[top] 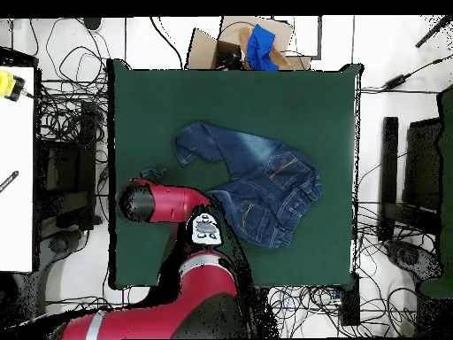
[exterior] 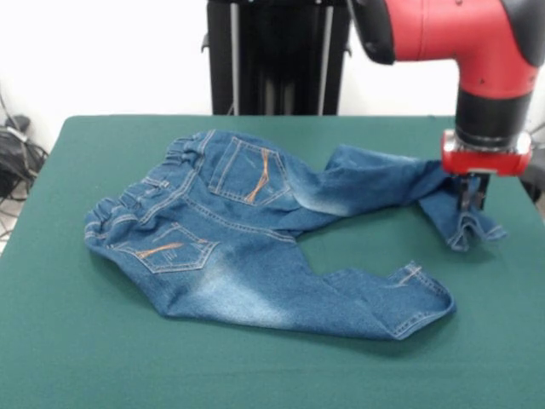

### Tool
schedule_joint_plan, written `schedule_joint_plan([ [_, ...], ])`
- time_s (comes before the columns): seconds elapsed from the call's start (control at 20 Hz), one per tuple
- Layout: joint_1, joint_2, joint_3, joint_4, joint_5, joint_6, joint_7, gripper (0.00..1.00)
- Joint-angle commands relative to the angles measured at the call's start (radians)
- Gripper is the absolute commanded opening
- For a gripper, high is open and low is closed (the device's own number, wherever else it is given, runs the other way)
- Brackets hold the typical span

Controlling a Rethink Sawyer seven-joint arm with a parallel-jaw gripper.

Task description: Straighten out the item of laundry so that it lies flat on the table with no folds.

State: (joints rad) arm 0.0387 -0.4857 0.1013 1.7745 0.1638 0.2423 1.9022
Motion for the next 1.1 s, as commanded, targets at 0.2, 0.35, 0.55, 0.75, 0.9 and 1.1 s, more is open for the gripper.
schedule_joint_plan([
  [0.2,0.059,-0.019,0.048,0.033,0.101,0.119,0.229,0.00],
  [0.35,0.071,-0.038,0.046,0.039,0.118,0.138,0.232,0.00],
  [0.55,0.097,-0.060,0.038,0.033,0.148,0.169,0.253,0.00],
  [0.75,0.159,-0.088,-0.021,-0.026,0.176,0.282,0.301,0.00],
  [0.9,0.172,-0.097,-0.031,-0.039,0.194,0.312,0.309,0.00],
  [1.1,0.172,-0.108,-0.036,-0.029,0.206,0.316,0.299,0.00],
])
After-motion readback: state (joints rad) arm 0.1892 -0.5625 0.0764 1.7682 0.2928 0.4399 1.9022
